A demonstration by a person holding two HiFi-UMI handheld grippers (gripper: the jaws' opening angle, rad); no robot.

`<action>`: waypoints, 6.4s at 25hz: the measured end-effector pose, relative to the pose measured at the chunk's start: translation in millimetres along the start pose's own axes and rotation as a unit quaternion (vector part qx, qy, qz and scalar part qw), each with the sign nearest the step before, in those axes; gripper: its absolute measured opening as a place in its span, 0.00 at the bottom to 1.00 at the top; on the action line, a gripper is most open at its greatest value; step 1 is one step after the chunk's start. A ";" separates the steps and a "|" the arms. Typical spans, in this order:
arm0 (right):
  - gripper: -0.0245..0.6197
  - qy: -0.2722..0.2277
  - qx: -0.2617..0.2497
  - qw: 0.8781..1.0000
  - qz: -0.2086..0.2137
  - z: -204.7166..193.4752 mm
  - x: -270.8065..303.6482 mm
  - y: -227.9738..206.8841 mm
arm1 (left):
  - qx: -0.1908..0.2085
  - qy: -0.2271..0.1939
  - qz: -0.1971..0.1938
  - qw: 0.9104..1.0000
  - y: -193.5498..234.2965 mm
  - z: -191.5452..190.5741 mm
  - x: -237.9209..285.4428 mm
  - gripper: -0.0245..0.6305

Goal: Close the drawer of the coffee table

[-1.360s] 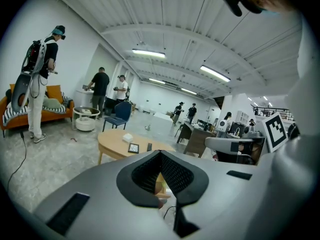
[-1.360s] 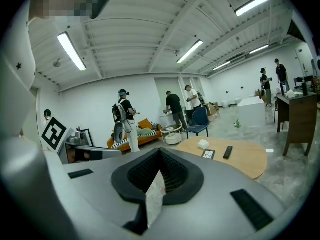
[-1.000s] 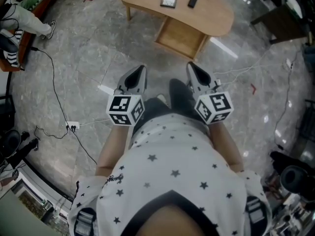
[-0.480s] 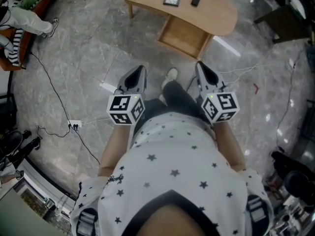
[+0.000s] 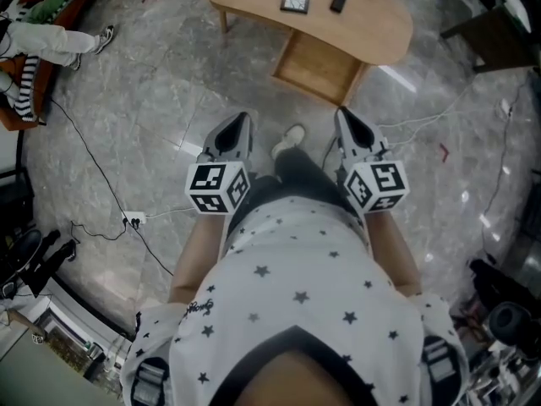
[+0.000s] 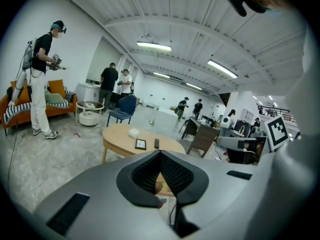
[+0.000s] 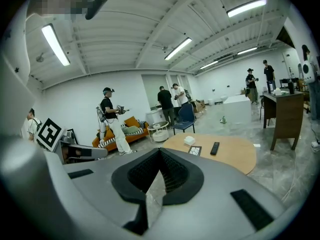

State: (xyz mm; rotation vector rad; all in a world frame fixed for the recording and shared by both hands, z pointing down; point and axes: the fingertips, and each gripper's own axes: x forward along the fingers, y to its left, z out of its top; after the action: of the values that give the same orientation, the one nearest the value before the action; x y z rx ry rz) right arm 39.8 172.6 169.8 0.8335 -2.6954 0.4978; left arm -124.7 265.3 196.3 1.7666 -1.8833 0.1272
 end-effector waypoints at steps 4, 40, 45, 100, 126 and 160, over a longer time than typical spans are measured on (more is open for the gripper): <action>0.05 0.002 0.004 1.000 -0.011 3.9 16.8 -12.6 | 0.010 0.006 -0.008 1.000 6.5 12.0 19.4 0.05; 0.05 -0.005 0.021 0.996 -0.082 55.5 100.1 -127.6 | 0.053 0.038 -0.080 0.995 16.3 88.8 187.0 0.05; 0.05 -0.002 0.027 0.994 -0.103 45.3 92.5 -139.3 | 0.055 0.054 -0.081 0.994 16.8 78.2 203.6 0.05; 0.05 0.174 0.128 0.951 -0.219 -263.2 133.5 -262.8 | 0.100 0.269 -0.084 0.954 124.6 -186.8 354.5 0.05; 0.05 0.268 0.135 0.927 -0.226 -388.4 150.0 -280.7 | 0.132 0.355 -0.072 0.923 171.7 -289.3 384.0 0.10; 0.45 0.428 0.068 0.888 -0.155 -472.7 165.0 -296.1 | 0.266 0.454 -0.089 0.846 192.6 -367.1 419.4 0.43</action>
State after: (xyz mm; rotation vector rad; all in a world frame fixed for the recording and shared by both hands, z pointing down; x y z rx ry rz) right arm 156.1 51.6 726.7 0.8031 -1.7004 0.7599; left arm -182.6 72.3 750.5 1.7098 -1.0127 1.2779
